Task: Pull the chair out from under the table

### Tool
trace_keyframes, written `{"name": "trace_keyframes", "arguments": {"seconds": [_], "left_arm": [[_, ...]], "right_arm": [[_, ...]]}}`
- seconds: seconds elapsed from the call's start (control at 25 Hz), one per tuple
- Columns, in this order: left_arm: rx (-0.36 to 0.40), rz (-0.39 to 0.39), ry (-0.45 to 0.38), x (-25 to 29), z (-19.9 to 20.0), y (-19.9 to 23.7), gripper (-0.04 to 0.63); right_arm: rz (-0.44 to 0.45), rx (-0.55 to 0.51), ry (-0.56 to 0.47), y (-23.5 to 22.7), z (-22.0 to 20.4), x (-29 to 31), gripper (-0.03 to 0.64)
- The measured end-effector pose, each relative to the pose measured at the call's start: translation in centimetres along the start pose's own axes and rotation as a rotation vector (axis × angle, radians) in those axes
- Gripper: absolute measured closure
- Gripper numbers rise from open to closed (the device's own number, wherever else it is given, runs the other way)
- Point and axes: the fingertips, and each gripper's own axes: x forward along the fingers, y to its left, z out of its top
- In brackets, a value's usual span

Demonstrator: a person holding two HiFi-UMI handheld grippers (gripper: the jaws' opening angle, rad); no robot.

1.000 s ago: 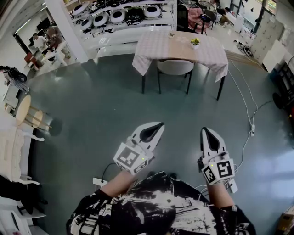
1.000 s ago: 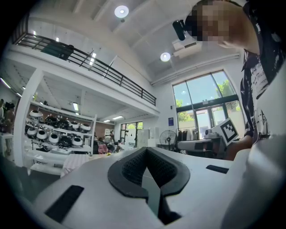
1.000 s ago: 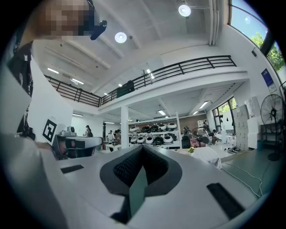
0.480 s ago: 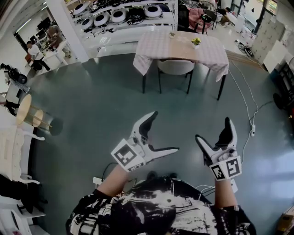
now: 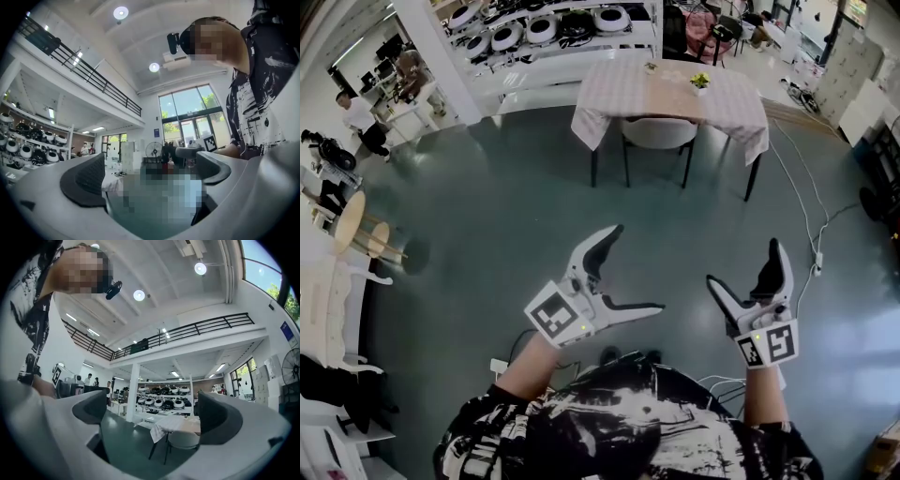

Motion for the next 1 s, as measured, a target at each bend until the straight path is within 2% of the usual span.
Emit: {"name": "trace_keyframes", "arguments": {"seconds": [0.16,0.72,1.0], "left_arm": [[-0.018,0.017,0.007,1.3,-0.5,-0.2,0.025],[0.02,0.04,0.043,8.3,-1.9,-0.5,0.025],[0.007,0.037,0.031,8.5,-4.8,4.6,0.025]], "right_arm": [[-0.006,0.0,0.01,-1.1,-0.3,-1.0,0.041],[0.018,0.029,0.013,-7.5,-1.4,-3.0,0.041],[0.032,0.035,0.032,-8.0,-4.9,2.0,0.041]]}}
